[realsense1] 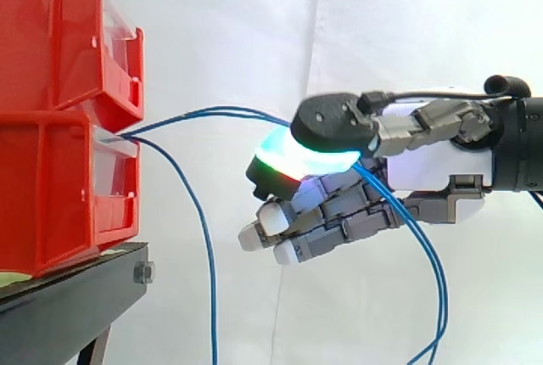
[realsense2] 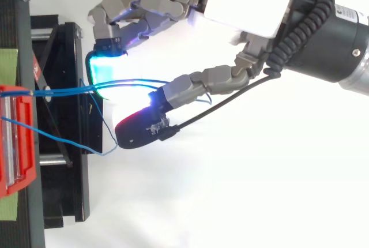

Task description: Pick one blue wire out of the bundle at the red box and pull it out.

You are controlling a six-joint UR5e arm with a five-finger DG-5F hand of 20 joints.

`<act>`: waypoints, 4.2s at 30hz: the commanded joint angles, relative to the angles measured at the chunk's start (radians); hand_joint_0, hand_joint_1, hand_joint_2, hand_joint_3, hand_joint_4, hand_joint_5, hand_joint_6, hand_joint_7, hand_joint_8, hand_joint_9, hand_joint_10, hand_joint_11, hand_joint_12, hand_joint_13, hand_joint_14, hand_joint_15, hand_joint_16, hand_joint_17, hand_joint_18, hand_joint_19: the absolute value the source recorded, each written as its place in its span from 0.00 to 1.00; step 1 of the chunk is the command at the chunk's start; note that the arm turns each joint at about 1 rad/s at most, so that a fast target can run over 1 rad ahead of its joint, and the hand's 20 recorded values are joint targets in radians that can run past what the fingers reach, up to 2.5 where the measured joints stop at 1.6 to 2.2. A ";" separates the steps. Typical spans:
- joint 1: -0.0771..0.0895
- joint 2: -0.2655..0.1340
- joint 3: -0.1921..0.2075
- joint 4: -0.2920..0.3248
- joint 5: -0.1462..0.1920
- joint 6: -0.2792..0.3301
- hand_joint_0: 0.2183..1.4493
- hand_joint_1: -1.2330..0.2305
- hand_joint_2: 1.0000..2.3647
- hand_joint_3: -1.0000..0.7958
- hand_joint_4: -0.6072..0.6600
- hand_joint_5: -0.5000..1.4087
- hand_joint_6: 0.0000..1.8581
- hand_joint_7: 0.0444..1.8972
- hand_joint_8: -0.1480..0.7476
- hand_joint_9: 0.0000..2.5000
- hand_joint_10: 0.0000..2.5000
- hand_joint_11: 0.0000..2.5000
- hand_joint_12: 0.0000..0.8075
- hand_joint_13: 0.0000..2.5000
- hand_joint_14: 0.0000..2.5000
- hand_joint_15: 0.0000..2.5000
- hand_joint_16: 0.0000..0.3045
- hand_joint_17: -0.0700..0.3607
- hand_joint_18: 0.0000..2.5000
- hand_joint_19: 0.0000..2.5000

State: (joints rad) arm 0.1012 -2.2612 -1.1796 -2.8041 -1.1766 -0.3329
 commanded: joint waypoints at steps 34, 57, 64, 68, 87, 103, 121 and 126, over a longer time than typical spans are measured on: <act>0.000 0.000 0.000 0.000 0.000 -0.003 0.29 0.34 0.01 0.38 0.68 0.22 0.33 0.73 0.46 0.42 0.01 0.31 0.47 0.18 0.00 0.09 0.19 0.47 0.15 0.15; 0.000 0.000 0.000 0.000 0.000 0.000 0.25 0.42 0.01 0.34 0.67 0.22 0.32 0.72 0.46 0.39 0.01 0.29 0.49 0.16 0.00 0.09 0.20 0.49 0.12 0.16; 0.002 0.000 0.000 -0.002 0.003 0.002 0.25 0.41 0.01 0.33 0.66 0.22 0.33 0.72 0.47 0.39 0.01 0.29 0.49 0.16 0.00 0.08 0.21 0.49 0.12 0.16; 0.002 -0.001 0.000 -0.003 0.017 0.012 0.24 0.40 0.00 0.32 0.67 0.22 0.33 0.72 0.48 0.39 0.01 0.29 0.49 0.16 0.00 0.08 0.21 0.49 0.12 0.16; 0.005 0.000 0.000 -0.012 0.035 0.081 0.28 0.33 0.01 0.35 0.65 0.21 0.36 0.67 0.46 0.39 0.01 0.29 0.48 0.16 0.00 0.08 0.20 0.48 0.13 0.15; 0.028 -0.001 0.000 -0.083 0.049 0.288 0.29 0.35 0.01 0.37 0.65 0.21 0.37 0.66 0.46 0.39 0.01 0.30 0.48 0.16 0.00 0.08 0.20 0.47 0.13 0.15; 0.048 0.000 0.000 -0.178 -0.008 0.595 0.28 0.38 0.01 0.37 0.65 0.21 0.37 0.66 0.46 0.39 0.01 0.29 0.48 0.16 0.00 0.08 0.20 0.48 0.13 0.16; 0.049 0.000 0.000 -0.198 -0.017 0.646 0.27 0.40 0.01 0.35 0.65 0.21 0.37 0.66 0.47 0.40 0.01 0.29 0.49 0.16 0.00 0.08 0.20 0.48 0.13 0.16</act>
State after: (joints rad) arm 0.1496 -2.2613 -1.1796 -2.9923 -1.1894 0.2882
